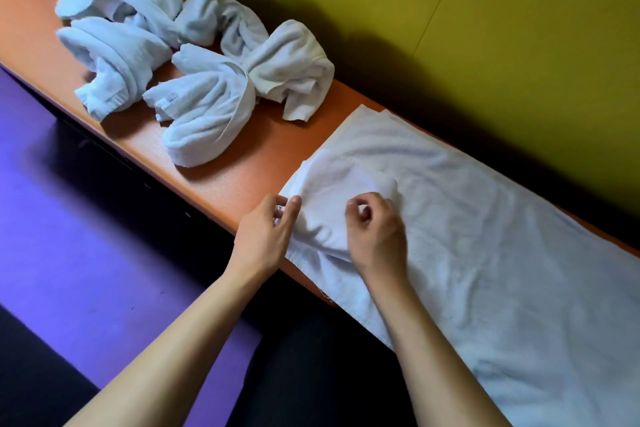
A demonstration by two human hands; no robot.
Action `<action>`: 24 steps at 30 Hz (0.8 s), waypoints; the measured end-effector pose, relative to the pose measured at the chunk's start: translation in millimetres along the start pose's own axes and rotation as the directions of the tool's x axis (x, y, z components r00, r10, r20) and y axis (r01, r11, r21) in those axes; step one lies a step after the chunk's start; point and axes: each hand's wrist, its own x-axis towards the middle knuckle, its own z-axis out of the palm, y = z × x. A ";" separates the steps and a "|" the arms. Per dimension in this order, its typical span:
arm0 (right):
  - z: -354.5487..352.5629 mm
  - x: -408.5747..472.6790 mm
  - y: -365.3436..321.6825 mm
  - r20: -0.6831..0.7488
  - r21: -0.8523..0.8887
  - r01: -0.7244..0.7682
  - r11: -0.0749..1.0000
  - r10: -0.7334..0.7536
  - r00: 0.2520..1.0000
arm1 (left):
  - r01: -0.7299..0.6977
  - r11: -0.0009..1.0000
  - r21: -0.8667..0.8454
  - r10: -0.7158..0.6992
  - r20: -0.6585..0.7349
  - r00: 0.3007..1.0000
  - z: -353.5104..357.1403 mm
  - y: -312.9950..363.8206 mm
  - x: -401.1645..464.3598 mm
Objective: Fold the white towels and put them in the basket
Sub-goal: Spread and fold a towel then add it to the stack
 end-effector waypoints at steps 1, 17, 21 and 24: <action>-6.5 2.8 9.5 -0.065 -0.024 -0.086 0.996 0.085 0.994 | 0.035 0.999 0.041 -0.035 -0.008 0.999 2.3 5.1 4.0; -12.8 15.8 51.1 0.253 0.175 -0.560 0.810 0.513 0.821 | 0.319 0.945 -0.078 -0.302 0.175 0.937 9.6 13.7 23.5; -18.3 17.5 48.3 0.194 0.246 -0.478 0.843 0.441 0.877 | 0.350 0.935 -0.063 -0.328 0.228 0.917 10.9 28.3 22.6; -26.8 14.8 48.3 0.128 0.272 -0.434 0.859 0.415 0.901 | 0.299 0.947 -0.113 -0.275 0.193 0.942 20.2 39.3 12.1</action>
